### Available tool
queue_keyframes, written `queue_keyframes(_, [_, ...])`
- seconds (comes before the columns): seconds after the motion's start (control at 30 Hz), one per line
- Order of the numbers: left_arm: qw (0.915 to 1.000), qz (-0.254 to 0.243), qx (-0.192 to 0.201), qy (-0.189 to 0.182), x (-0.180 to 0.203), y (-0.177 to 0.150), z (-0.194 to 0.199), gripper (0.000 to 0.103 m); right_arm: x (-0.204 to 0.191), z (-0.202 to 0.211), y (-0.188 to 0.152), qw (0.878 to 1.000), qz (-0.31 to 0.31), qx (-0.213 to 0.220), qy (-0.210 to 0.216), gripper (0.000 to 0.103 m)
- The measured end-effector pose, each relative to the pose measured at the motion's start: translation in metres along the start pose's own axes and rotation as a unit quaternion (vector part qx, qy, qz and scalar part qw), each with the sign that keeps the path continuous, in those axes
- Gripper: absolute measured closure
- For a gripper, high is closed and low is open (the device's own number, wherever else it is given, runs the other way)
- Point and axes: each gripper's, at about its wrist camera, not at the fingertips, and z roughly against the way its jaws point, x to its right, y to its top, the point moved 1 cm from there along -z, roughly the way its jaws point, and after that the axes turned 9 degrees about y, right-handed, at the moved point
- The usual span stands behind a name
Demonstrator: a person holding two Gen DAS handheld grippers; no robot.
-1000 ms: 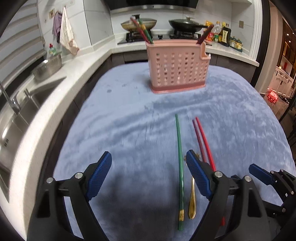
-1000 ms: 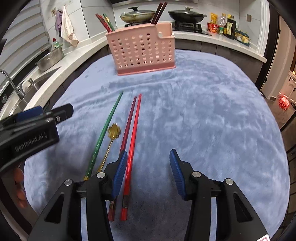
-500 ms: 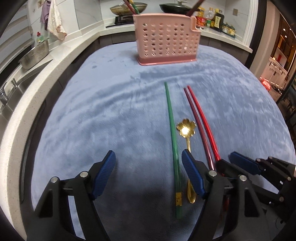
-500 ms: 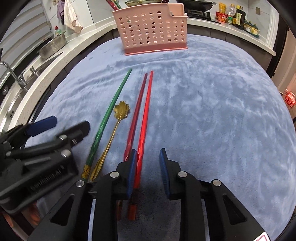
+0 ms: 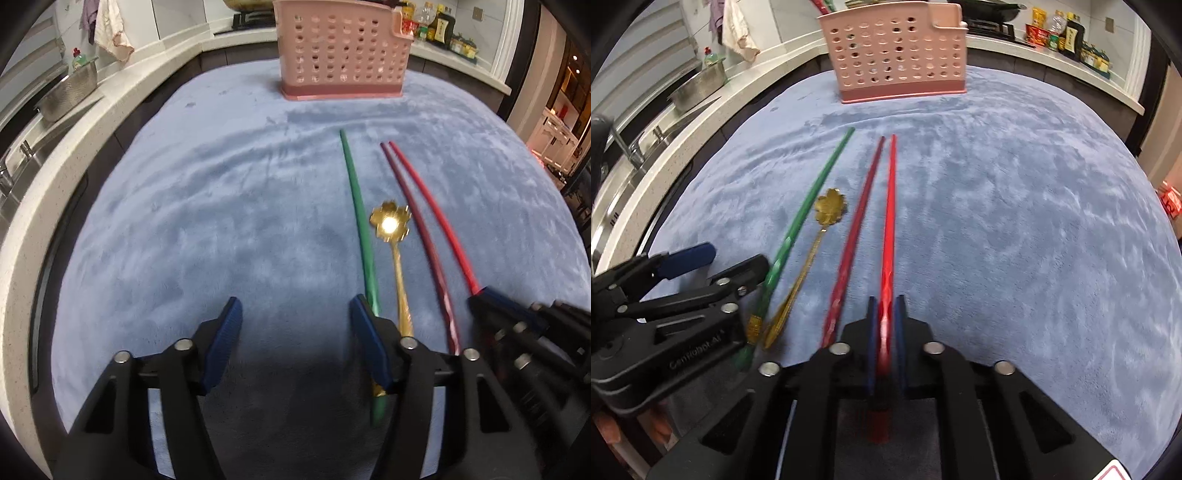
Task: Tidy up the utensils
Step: 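Grasp a green chopstick with the left tool while the right tool grasps a red one, then insert the green chopstick into the basket while the right tool inserts its red chopstick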
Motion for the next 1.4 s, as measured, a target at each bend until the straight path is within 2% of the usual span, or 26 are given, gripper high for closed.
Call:
queue_keyframes(0.1, [0.9999, -0.009, 0.009, 0.004, 0.003, -0.004, 0.002, 0.047, 0.006, 0.003, -0.002, 1.000, -0.007, 0.001, 0.000, 0.097])
queue_keyframes(0.3, [0.9998, -0.013, 0.010, -0.007, 0.004, -0.005, 0.005, 0.056, 0.013, 0.009, -0.005, 1.000, -0.014, 0.003, -0.004, 0.097])
queue_keyframes(0.5, [0.9983, 0.006, 0.025, -0.052, 0.000, -0.002, 0.023, 0.056, 0.016, 0.012, -0.007, 1.000, -0.020, 0.005, -0.003, 0.097])
queue_keyframes(0.63, [0.9980, -0.004, 0.008, -0.063, 0.009, -0.005, 0.017, 0.057, 0.018, 0.014, -0.009, 1.000, -0.024, 0.004, 0.000, 0.097])
queue_keyframes(0.77, [0.9983, -0.011, -0.002, -0.057, 0.012, -0.009, 0.009, 0.058, 0.018, 0.016, -0.009, 1.000, -0.027, 0.003, 0.000, 0.097])
queue_keyframes(0.87, [0.9982, -0.013, -0.002, -0.058, 0.010, -0.012, 0.010, 0.065, 0.019, 0.017, -0.010, 1.000, -0.027, 0.003, 0.000, 0.097])
queue_keyframes(1.0, [0.9974, -0.008, -0.002, -0.071, 0.000, -0.015, 0.014, 0.094, 0.019, 0.021, -0.013, 1.000, -0.029, 0.005, 0.000, 0.097])
queue_keyframes(1.07, [0.9970, 0.001, -0.002, -0.077, -0.007, -0.014, 0.019, 0.095, 0.020, 0.025, -0.012, 1.000, -0.030, 0.006, 0.001, 0.097])
queue_keyframes(1.27, [0.9960, 0.021, 0.041, -0.076, -0.029, 0.004, 0.059, 0.095, 0.017, 0.063, 0.003, 0.999, -0.017, 0.047, -0.004, 0.097])
queue_keyframes(1.4, [0.9928, 0.035, 0.090, -0.070, -0.044, 0.036, 0.094, 0.096, 0.018, 0.101, 0.032, 0.995, -0.011, 0.101, -0.006, 0.097])
